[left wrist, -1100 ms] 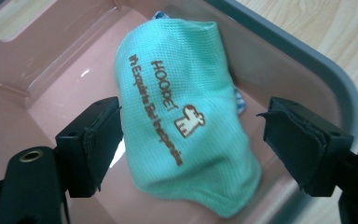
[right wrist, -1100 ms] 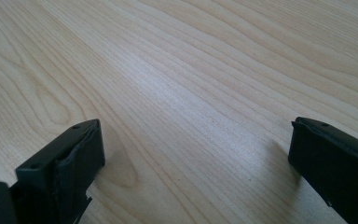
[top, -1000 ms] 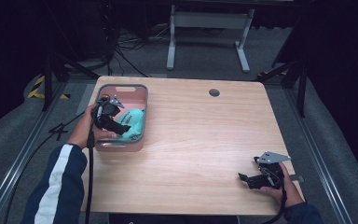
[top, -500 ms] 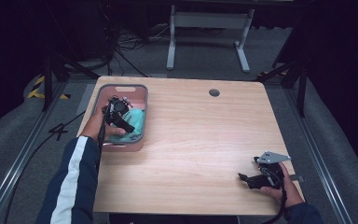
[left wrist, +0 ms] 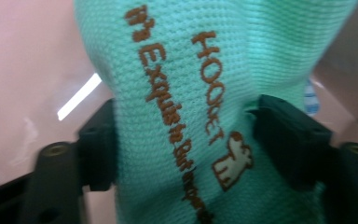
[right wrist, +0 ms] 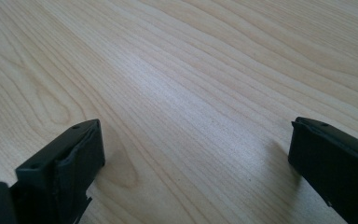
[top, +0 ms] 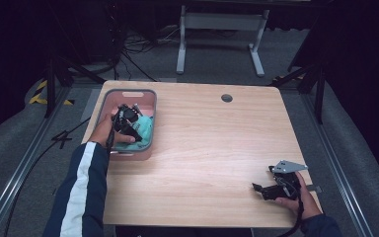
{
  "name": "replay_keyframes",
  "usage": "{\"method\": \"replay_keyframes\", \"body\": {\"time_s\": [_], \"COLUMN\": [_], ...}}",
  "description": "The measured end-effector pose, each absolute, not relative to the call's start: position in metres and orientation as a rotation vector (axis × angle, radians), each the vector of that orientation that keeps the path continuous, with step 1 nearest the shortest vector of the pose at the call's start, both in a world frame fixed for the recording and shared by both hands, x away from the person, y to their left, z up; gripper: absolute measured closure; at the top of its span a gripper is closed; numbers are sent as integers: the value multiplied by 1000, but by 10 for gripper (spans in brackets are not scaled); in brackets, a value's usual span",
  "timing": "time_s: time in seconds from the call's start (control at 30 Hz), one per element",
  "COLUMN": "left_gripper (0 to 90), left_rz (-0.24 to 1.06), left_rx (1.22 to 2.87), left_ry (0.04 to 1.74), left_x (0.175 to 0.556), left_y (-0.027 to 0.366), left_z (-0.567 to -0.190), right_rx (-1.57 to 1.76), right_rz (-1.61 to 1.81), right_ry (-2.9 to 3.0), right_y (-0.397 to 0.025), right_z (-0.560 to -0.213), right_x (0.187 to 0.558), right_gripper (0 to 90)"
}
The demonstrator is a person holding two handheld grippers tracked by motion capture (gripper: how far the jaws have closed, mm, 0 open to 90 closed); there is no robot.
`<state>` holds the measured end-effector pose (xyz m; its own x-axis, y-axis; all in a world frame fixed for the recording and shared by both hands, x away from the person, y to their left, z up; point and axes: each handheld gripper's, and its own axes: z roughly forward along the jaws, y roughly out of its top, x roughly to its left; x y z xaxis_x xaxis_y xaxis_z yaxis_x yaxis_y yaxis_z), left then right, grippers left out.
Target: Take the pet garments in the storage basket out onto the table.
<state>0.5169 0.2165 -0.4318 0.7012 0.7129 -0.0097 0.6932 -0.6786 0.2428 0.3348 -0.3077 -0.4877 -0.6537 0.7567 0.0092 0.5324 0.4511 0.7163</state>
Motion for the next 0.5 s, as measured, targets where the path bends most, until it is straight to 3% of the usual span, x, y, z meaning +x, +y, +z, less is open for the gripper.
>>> {"method": "replay_keyframes", "body": {"time_s": [0.23, 0.37, 0.5], "left_gripper": [548, 668, 720], "left_rz": [45, 85, 152], "left_rx": [2697, 2732, 2743], "left_ry": [1073, 1050, 1039], "left_x": [516, 514, 511], "left_y": [215, 211, 209], "left_z": [-429, -426, -421], "right_rx": [1101, 1101, 1101], "right_rz": [1016, 1016, 1016], "right_ry": [2394, 2394, 2394], "right_y": [-308, -308, -308], "right_z": [-488, -488, -488], "right_x": [335, 335, 335], "right_gripper": [37, 37, 37]}}
